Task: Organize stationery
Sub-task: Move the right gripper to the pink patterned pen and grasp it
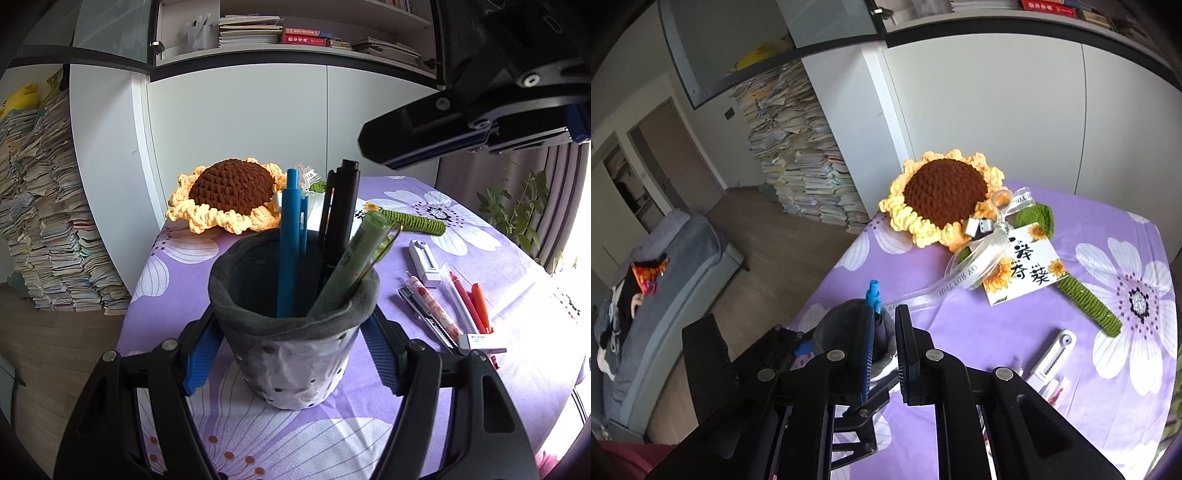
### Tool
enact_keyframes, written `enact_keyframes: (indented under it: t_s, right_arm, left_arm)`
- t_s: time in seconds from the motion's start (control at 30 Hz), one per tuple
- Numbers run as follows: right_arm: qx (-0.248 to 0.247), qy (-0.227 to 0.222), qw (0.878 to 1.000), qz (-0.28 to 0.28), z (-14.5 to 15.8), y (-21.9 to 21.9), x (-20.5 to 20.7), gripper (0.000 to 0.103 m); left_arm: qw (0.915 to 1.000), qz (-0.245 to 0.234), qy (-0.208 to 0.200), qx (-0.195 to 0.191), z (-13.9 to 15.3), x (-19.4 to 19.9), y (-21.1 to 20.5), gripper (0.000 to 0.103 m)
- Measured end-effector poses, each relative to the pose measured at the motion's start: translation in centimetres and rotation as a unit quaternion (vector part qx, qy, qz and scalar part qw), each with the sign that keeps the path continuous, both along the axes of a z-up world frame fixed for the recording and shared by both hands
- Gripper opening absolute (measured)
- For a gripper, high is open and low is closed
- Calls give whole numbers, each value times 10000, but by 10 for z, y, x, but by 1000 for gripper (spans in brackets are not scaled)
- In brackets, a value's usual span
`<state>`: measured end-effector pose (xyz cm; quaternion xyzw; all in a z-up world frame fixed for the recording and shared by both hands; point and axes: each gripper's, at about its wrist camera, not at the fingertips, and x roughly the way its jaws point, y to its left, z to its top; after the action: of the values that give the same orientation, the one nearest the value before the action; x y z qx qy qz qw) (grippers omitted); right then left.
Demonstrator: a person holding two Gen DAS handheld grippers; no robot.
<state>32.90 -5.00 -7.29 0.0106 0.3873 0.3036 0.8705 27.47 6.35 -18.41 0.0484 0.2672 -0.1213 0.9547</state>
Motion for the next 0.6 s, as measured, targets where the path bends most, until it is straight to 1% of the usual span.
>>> enact_keyframes:
  t_s: [0.1, 0.17, 0.23, 0.3, 0.4, 0.43, 0.47, 0.6]
  right_arm:
    - [169, 40, 9998, -114, 3, -16, -2, 11]
    - [178, 20, 9994, -283, 4, -28, -2, 13]
    - [15, 105, 9986, -520, -3, -39, 2, 18]
    - [-218, 403, 9962, -738, -21, -47, 11, 19]
    - [-548, 930, 9892, -993, -57, -58, 24, 19]
    - [-608, 1066, 9865, -1082, -68, -62, 28, 19]
    - [-617, 1151, 9848, -1142, -75, -66, 30, 19]
    - [-514, 1474, 9788, -1330, -96, -78, 42, 19]
  left_arm:
    - [10000, -3, -16, 2, 0, -1, 0, 73]
    - [10000, -6, -72, 12, 1, -3, 0, 80]
    - [9998, -27, -197, 21, 3, -7, 0, 82]
    - [9995, -45, -304, 33, 5, -11, -1, 82]
    - [9993, 11, -380, -2, 6, -13, 0, 82]
    - [9992, 42, -401, -29, 7, -13, 2, 78]
    - [9991, 62, -426, -61, 7, -13, 3, 70]
    - [9990, 43, -425, -97, 8, -13, 4, 70]
